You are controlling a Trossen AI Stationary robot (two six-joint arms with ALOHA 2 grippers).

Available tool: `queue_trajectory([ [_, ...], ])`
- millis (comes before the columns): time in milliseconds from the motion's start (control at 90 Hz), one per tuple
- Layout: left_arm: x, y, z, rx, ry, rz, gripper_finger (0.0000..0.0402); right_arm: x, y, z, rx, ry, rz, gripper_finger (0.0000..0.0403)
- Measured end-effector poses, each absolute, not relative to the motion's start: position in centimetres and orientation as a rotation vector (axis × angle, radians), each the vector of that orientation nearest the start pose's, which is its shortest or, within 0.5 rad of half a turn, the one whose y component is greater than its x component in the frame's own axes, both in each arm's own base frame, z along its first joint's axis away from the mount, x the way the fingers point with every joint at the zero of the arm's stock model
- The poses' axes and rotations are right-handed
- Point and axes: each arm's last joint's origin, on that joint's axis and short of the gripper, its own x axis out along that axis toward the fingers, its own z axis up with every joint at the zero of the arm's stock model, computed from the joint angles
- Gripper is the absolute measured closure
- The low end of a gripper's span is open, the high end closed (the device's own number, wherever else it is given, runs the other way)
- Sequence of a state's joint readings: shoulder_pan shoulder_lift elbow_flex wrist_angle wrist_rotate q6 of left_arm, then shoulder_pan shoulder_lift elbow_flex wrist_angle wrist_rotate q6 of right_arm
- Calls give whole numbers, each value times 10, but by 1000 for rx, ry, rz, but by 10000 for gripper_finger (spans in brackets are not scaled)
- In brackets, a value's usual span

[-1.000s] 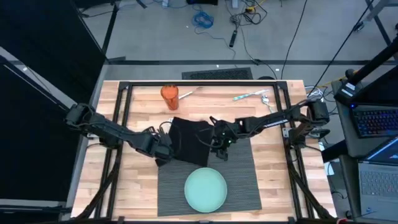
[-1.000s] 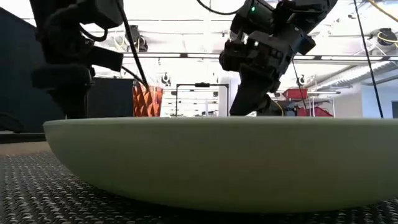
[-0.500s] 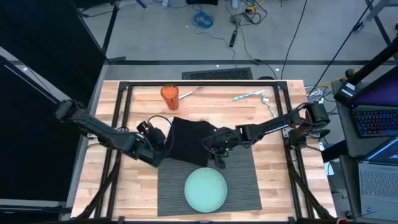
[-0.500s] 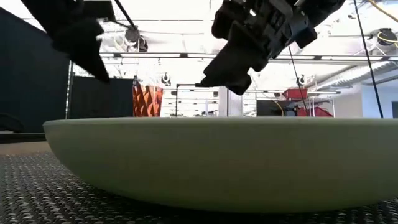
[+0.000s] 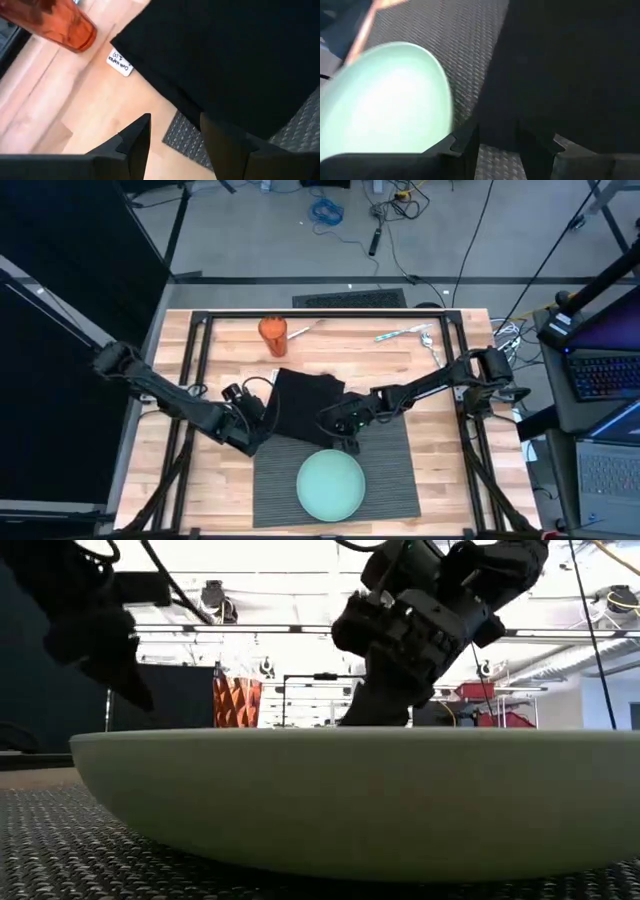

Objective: Set table place
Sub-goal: Fold the black napkin

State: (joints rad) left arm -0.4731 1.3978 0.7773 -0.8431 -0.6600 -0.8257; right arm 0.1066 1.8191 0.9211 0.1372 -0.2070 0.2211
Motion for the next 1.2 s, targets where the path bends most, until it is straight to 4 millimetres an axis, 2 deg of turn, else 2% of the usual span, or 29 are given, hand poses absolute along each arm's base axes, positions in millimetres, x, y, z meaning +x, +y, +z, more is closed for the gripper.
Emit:
queue_trajectory([
  [156,208,-85,162,287,1139,560,244,345,41,132,91,871,168,296],
  [233,211,-87,156,355,1175,532,244,343,43,130,-20,888,204,294],
  [500,214,-88,145,431,1219,505,244,337,55,127,-340,909,307,270],
  [722,217,-89,142,472,1219,477,244,341,56,130,-395,862,263,249],
  [1200,233,-77,142,416,1171,476,244,343,61,133,-364,817,268,248],
])
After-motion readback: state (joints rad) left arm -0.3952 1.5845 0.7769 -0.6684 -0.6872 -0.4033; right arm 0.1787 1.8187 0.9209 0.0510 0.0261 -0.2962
